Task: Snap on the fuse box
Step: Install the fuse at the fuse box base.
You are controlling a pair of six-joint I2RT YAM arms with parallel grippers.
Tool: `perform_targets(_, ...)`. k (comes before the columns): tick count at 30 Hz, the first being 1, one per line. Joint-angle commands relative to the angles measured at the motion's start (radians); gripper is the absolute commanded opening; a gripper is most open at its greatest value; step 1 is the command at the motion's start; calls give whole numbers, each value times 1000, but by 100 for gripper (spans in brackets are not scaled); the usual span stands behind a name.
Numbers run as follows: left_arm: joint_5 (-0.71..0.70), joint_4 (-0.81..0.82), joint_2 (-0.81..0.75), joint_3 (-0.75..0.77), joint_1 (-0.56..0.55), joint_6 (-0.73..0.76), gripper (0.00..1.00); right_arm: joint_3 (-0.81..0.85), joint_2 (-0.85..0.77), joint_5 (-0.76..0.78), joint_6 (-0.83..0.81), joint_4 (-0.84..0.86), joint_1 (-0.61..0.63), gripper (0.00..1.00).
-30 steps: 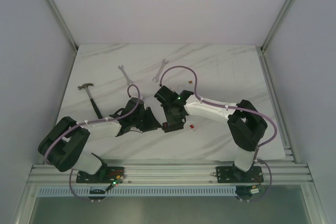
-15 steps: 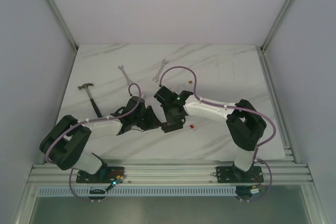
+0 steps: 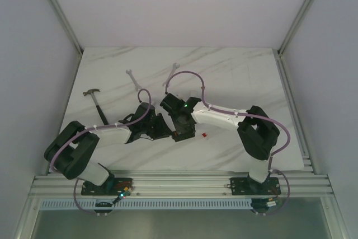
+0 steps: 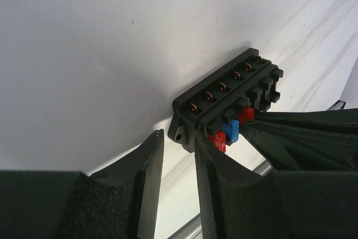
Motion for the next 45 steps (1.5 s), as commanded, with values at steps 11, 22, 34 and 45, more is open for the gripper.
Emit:
perform_targets(11, 10, 20, 42, 0, -7, 1, 37, -53, 145, -69, -56, -9, 25, 0)
perform_targets(22, 11, 21, 58, -1, -7, 3, 37, -96, 253, -88, -58, 28, 30, 0)
perform_targets(34, -4, 20, 19, -24, -7, 3, 37, -113, 153, -57, -65, 51, 20, 9)
perform_targets(45, -12, 16, -7, -23, -7, 4, 38, 38, -54, 44, -39, 2, 11, 30)
